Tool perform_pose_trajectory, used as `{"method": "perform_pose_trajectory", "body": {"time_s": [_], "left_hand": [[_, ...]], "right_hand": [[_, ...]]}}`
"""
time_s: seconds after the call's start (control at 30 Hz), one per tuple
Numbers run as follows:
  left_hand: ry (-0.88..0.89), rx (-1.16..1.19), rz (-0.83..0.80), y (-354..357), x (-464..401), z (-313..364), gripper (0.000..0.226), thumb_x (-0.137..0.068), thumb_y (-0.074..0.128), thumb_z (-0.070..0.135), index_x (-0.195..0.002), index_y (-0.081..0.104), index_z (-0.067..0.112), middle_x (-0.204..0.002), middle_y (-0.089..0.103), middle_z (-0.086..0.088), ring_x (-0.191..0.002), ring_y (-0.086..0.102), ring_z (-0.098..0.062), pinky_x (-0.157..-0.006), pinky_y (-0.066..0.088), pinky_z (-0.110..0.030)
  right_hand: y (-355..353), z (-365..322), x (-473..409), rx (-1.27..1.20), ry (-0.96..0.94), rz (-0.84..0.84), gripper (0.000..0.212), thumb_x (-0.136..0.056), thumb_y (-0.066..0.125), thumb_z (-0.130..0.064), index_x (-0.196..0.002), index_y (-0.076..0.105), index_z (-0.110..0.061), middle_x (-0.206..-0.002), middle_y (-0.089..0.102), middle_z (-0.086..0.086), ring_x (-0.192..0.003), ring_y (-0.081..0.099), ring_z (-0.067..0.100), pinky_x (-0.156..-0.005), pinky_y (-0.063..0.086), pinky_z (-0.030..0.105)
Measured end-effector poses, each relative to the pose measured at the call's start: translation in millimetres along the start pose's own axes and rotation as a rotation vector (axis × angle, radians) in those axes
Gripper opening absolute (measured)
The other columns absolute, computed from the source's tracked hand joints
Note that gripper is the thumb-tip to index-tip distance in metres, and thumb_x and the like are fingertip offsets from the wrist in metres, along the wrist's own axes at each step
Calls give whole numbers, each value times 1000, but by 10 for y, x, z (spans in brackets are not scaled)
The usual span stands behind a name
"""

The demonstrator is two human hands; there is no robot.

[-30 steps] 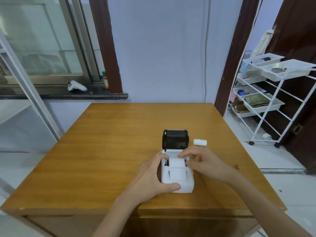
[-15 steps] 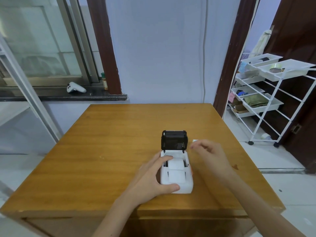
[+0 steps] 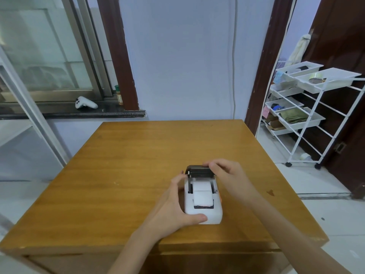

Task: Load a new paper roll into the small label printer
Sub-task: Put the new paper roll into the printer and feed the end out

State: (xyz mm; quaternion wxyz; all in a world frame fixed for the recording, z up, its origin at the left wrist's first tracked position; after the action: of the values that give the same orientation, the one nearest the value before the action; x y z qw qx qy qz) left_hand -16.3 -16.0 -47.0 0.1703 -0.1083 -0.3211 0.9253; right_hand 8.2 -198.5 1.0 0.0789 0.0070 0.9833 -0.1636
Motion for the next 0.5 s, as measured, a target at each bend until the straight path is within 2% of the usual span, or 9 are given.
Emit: {"method": "perform_pose_trajectory", "body": {"time_s": [0.07,0.17,0.23,0.33,0.43,0.5], "left_hand": [[-25,16,-3,15,8,-7,114,-49,78,70,-136,6,49,-142,33,22,-131,39,-2,-107,40,-38],[-32,-9,-12,13,12,-1,114,-51,78,71,-138,6,52,-145,35,20,-130,39,-3,-107,40,-38],[-2,-39,-12,7,9,7,107,-55,77,69,-138,11,57,-150,31,21,-132,36,0,-108,39,-36],[59,-116,-33,18,-3,19,97,-60,72,72,-139,18,59,-158,10,26,-139,27,0,-112,34,-34],[68,-121,-40,21,-16,4,88,-61,70,74,-136,27,58,-157,6,27,-138,29,0,-110,35,-35],[70,-125,-36,18,-16,0,88,-61,69,74,-136,28,56,-157,6,27,-138,29,0,-110,35,-34]], "right_hand": [[12,48,52,-1,-7,7,20,-95,57,-16,-94,76,-21,-106,72,-13,-102,65,1,-89,49,22],[22,85,140,65,-50,0,19,-92,61,-15,-91,77,-26,-110,69,-18,-105,62,0,-90,51,24],[22,100,176,68,-51,-10,19,-92,61,-16,-96,76,-28,-115,67,-19,-109,60,0,-86,54,24],[39,156,189,95,-17,-61,26,-92,61,-20,-113,69,-34,-129,59,-21,-121,49,-8,-101,42,22],[72,263,220,-2,69,-163,37,-92,63,-20,-126,61,-34,-143,49,-14,-128,46,-3,-112,37,30],[64,295,233,-70,82,-169,38,-92,63,-18,-127,60,-31,-146,47,-10,-126,48,-4,-109,41,27]]}}
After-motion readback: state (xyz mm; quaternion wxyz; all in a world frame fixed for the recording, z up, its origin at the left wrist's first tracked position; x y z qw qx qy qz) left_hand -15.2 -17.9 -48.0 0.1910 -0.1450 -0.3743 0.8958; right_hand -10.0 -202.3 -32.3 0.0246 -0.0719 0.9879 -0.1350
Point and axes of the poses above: each hand's wrist, its own x-axis away from the middle knuckle, its own y-axis out of the palm, z = x × y, the point moved 5 cm from there along -x, towards the middle knuckle
